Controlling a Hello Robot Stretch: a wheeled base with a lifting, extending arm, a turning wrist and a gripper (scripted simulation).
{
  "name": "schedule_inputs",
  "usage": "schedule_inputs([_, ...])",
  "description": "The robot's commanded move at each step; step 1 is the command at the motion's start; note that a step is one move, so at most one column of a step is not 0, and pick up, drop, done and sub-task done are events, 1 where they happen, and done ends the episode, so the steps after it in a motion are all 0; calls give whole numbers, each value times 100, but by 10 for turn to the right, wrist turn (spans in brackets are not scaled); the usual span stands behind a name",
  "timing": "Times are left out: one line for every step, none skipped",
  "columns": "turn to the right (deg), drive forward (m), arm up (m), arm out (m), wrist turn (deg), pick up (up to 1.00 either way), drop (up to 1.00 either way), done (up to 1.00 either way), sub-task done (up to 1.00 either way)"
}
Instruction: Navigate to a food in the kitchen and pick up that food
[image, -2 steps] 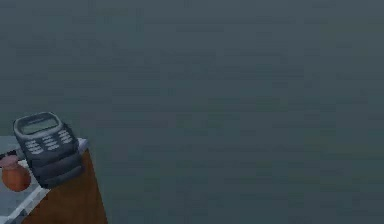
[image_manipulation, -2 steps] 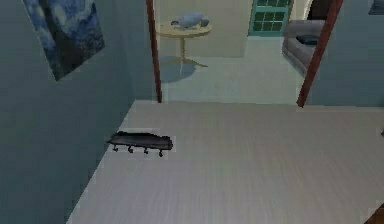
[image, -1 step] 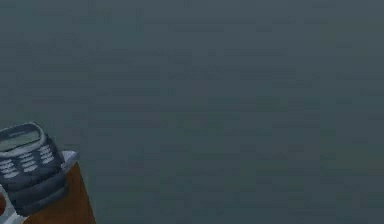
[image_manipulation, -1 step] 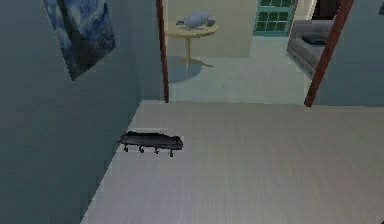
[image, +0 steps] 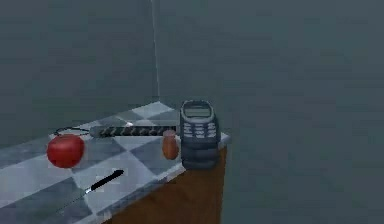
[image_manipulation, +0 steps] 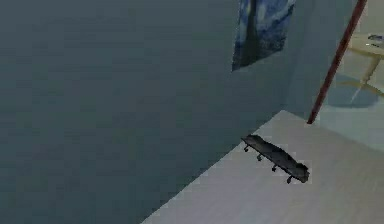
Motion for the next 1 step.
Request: schedule_inputs([-450, 0, 0, 0, 0, 0, 0, 0, 0])
